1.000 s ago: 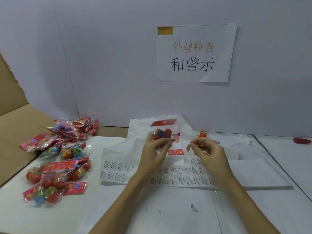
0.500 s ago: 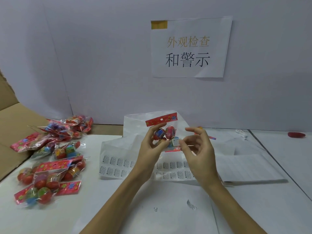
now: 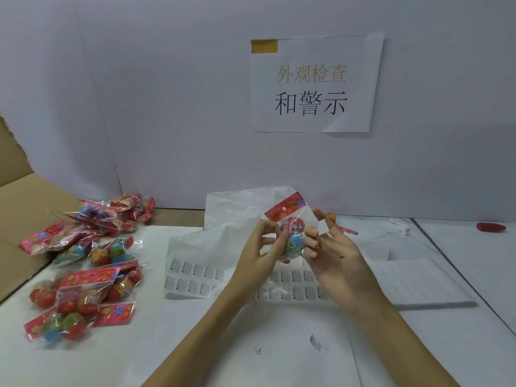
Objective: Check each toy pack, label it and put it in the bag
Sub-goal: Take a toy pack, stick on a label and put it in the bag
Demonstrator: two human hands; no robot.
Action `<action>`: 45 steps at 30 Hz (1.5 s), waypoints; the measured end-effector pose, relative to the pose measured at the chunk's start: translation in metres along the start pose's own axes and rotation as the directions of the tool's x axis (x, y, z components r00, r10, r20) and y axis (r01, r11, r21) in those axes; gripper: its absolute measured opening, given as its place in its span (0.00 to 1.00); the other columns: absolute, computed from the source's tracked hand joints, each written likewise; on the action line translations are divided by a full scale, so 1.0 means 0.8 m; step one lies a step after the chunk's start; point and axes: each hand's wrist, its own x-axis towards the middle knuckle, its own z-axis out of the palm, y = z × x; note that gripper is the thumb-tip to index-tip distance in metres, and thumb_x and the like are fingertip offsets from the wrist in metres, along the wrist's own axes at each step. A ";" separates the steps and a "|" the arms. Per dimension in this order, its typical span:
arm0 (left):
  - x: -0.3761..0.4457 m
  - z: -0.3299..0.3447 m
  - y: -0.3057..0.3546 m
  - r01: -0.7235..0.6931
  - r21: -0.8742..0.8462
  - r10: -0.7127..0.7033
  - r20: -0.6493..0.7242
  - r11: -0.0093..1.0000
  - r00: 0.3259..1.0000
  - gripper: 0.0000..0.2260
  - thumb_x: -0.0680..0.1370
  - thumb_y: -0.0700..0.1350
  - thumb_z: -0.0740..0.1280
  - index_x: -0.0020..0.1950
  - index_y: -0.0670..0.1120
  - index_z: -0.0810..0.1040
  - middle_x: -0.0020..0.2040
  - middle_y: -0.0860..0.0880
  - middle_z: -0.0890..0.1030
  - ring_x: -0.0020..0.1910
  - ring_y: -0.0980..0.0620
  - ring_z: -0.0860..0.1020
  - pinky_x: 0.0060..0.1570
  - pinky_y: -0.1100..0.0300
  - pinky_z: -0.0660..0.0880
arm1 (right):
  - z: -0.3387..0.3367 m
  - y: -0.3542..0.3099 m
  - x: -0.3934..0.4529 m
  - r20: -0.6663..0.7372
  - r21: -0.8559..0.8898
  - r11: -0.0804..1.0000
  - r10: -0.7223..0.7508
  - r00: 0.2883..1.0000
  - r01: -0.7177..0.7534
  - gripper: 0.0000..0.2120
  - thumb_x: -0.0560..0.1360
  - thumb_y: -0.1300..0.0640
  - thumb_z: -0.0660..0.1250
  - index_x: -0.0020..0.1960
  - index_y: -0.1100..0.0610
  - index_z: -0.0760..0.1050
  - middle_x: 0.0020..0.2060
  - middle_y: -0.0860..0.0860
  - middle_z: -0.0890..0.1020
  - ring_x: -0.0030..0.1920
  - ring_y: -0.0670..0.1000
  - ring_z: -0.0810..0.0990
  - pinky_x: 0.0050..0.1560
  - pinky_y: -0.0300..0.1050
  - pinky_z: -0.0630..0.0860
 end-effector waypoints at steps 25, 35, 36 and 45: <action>0.004 -0.012 0.018 0.362 -0.431 -0.298 0.211 0.827 0.931 0.15 0.85 0.44 0.64 0.70 0.39 0.77 0.63 0.39 0.84 0.63 0.40 0.82 0.59 0.52 0.81 | -0.006 0.006 -0.006 0.074 -0.867 0.396 -0.498 0.864 0.303 0.24 0.81 0.61 0.69 0.72 0.46 0.65 0.44 0.50 0.83 0.49 0.51 0.85 0.56 0.40 0.82; 0.002 -0.010 0.023 0.343 -0.403 -0.281 0.205 0.849 0.937 0.17 0.84 0.47 0.64 0.70 0.41 0.77 0.62 0.42 0.85 0.63 0.42 0.83 0.58 0.56 0.81 | -0.003 0.019 -0.005 0.120 -0.907 0.266 -0.580 0.805 0.327 0.25 0.78 0.60 0.72 0.70 0.47 0.65 0.44 0.44 0.82 0.50 0.46 0.84 0.53 0.32 0.79; 0.003 -0.010 0.023 0.344 -0.412 -0.281 0.208 0.843 0.937 0.17 0.83 0.48 0.65 0.69 0.41 0.77 0.61 0.42 0.85 0.63 0.43 0.83 0.56 0.57 0.81 | -0.003 0.019 -0.004 0.124 -0.908 0.257 -0.590 0.798 0.331 0.25 0.78 0.59 0.72 0.70 0.47 0.65 0.44 0.44 0.82 0.50 0.46 0.84 0.53 0.32 0.79; 0.003 -0.009 0.024 0.346 -0.418 -0.285 0.204 0.840 0.937 0.21 0.78 0.51 0.70 0.69 0.43 0.78 0.60 0.43 0.85 0.61 0.43 0.84 0.55 0.57 0.82 | -0.004 0.023 -0.005 0.122 -0.901 0.265 -0.604 0.788 0.343 0.23 0.79 0.61 0.71 0.70 0.50 0.67 0.45 0.47 0.82 0.50 0.46 0.84 0.51 0.31 0.78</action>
